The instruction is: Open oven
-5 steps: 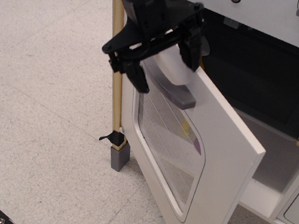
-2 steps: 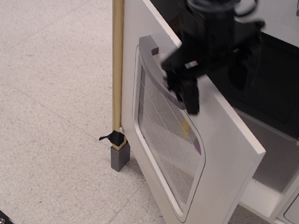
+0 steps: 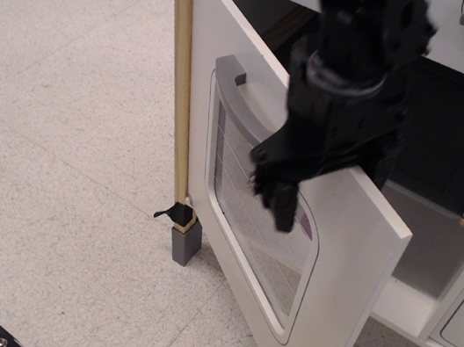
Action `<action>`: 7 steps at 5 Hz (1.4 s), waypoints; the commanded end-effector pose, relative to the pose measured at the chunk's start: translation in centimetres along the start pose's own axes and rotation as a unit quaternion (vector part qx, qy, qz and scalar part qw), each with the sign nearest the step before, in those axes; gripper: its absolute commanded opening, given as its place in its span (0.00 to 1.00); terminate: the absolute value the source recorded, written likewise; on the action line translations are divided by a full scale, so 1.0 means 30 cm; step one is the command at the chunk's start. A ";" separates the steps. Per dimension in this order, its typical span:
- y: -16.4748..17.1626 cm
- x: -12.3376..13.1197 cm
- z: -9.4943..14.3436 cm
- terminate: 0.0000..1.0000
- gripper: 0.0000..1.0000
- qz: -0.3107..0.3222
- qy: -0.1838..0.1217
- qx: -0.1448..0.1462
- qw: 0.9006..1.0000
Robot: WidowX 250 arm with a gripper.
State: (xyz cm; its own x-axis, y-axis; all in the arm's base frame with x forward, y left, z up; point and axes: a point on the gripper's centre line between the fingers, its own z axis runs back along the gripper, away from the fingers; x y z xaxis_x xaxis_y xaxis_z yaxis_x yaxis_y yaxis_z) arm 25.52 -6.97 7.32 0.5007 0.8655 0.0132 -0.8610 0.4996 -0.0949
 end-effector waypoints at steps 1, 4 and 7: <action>0.170 0.086 0.073 0.00 1.00 -0.097 -0.008 -0.006 0.995; 0.415 0.291 0.071 0.00 1.00 -0.294 -0.046 0.051 0.953; 0.493 0.472 0.124 0.00 1.00 -0.385 -0.067 0.057 0.919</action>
State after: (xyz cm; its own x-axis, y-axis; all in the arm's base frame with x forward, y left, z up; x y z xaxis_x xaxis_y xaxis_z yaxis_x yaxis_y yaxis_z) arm 18.06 11.22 8.31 0.9624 0.2436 0.1201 -0.2546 0.9632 0.0864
